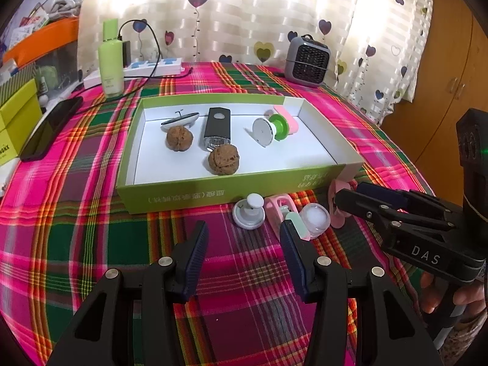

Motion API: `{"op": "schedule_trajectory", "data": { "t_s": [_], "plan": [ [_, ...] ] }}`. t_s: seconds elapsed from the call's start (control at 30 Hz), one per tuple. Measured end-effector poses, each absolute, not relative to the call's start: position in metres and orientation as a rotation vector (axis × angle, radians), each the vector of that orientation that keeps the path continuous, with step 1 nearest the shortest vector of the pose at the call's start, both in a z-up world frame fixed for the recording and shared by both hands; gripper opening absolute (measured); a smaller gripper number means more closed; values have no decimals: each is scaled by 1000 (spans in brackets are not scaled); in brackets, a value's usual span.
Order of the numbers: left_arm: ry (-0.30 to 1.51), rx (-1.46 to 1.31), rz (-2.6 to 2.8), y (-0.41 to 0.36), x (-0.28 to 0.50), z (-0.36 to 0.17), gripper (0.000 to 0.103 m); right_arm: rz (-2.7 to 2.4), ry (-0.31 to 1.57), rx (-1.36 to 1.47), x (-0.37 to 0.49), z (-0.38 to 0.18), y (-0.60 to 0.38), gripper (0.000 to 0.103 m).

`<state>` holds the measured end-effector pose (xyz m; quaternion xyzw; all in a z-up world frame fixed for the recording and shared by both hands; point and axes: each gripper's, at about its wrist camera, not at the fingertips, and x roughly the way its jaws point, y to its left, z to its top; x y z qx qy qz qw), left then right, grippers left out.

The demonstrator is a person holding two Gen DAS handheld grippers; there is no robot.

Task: Organize objects
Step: 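Close the right tool on a pink clip while the left tool grasps a white cap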

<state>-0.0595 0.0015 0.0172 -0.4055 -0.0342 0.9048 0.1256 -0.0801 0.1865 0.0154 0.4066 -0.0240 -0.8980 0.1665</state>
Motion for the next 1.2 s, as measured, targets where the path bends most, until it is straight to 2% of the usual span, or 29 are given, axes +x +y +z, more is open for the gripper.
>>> {"op": "schedule_trajectory", "data": {
  "t_s": [0.5,0.8,1.0,1.07,1.2],
  "plan": [
    [-112,-1199,2633,2,-68,15,47,-2533,-79,1194,-89,9,179,44],
    [-106,-1204,2626,4,-74,15,47,-2584,-12,1189,-85,11,180,44],
    [-126,-1211,2622,4,-77,15,47,-2591,65,1184,-81,12,176,36],
    [-129,-1214,2626,3,-79,15,47,-2591,86,1189,-80,11,175,25],
    [-159,-1219,2628,0,-82,14,47,-2593,92,1192,-79,10,176,24]
  ]
}}
